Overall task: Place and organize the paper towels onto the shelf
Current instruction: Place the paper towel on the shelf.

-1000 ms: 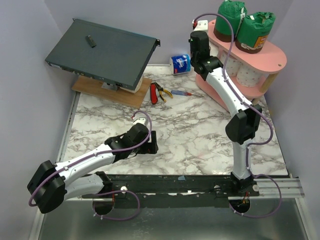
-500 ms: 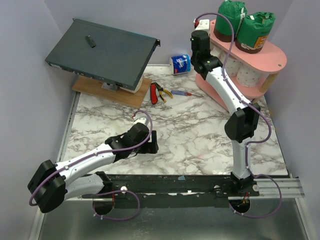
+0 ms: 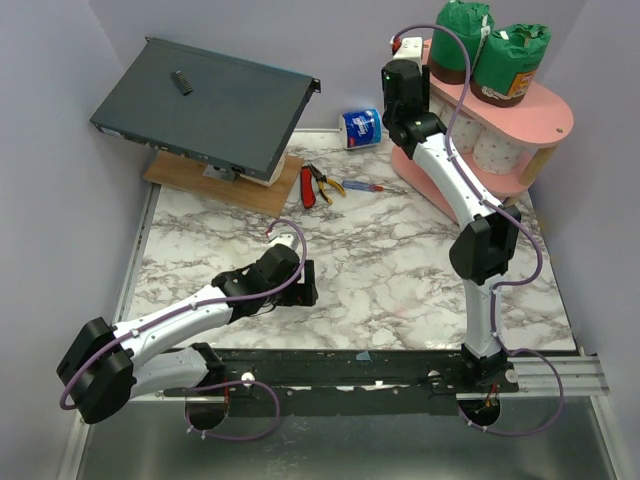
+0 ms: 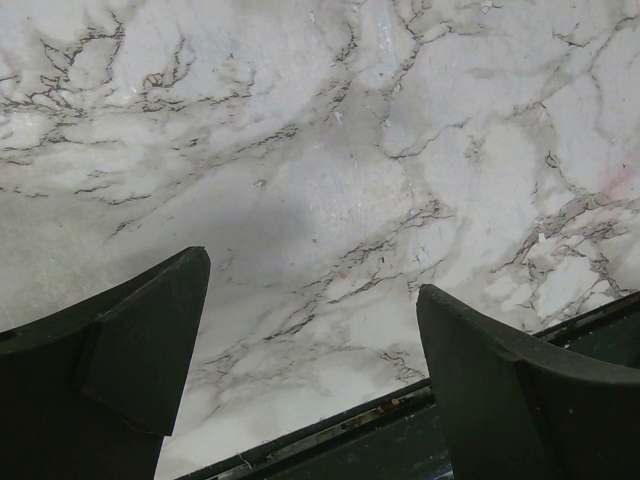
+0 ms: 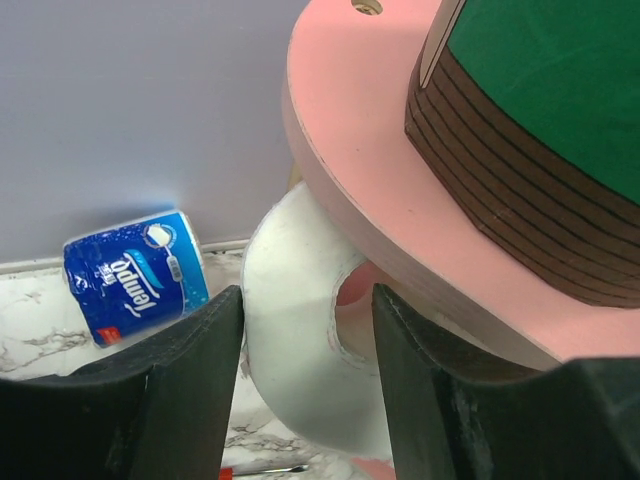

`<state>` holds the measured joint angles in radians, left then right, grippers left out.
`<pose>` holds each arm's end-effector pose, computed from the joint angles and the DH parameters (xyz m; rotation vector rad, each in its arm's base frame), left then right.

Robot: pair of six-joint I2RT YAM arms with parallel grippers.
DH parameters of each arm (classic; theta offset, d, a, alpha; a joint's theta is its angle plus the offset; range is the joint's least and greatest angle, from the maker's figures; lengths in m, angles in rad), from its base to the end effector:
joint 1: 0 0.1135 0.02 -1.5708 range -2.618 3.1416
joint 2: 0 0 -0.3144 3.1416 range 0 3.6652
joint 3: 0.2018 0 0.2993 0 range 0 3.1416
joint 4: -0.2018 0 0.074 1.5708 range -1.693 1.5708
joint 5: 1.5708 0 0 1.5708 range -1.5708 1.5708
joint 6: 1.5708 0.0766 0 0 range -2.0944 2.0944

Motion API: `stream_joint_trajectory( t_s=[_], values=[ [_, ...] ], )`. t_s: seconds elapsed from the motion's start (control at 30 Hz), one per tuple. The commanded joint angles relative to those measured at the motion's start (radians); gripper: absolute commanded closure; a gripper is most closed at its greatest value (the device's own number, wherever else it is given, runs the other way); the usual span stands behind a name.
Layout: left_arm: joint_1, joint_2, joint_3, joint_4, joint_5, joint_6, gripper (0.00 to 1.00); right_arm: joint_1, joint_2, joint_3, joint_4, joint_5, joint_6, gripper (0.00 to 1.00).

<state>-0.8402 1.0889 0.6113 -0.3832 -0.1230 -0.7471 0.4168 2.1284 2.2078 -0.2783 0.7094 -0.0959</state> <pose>0.1805 -0.1874 0.1968 0.0594 2.5037 -0.5536 0.5720 0.1987 0.4372 0.0660 1.7357 -0.3904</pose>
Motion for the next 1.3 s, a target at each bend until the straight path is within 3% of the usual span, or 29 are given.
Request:
stream_joint_trajectory(
  t_s=[0.0, 0.37, 0.43, 0.53, 0.77, 1.27],
  values=[
    [-0.005, 0.005, 0.022, 0.013, -0.004, 0.012, 0.10, -0.009, -0.001, 0.029, 0.016, 0.022, -0.002, 0.42],
    [-0.005, 0.003, 0.019, 0.015, 0.000, 0.014, 0.10, -0.009, -0.028, 0.033, -0.001, -0.002, 0.023, 0.36],
    [-0.005, 0.004, 0.018, 0.017, 0.002, 0.012, 0.10, -0.010, -0.022, 0.039, -0.001, -0.002, 0.019, 0.39],
    [-0.005, 0.007, 0.015, 0.017, 0.005, 0.012, 0.10, -0.009, -0.011, 0.043, -0.002, -0.002, 0.017, 0.56],
    [-0.006, -0.007, 0.009, 0.015, 0.000, 0.012, 0.10, -0.009, -0.008, 0.047, -0.030, -0.002, 0.034, 0.66],
    [-0.007, -0.032, -0.001, 0.014, 0.011, 0.011, 0.10, -0.007, -0.073, 0.015, -0.061, 0.033, -0.012, 0.70]
  ],
)
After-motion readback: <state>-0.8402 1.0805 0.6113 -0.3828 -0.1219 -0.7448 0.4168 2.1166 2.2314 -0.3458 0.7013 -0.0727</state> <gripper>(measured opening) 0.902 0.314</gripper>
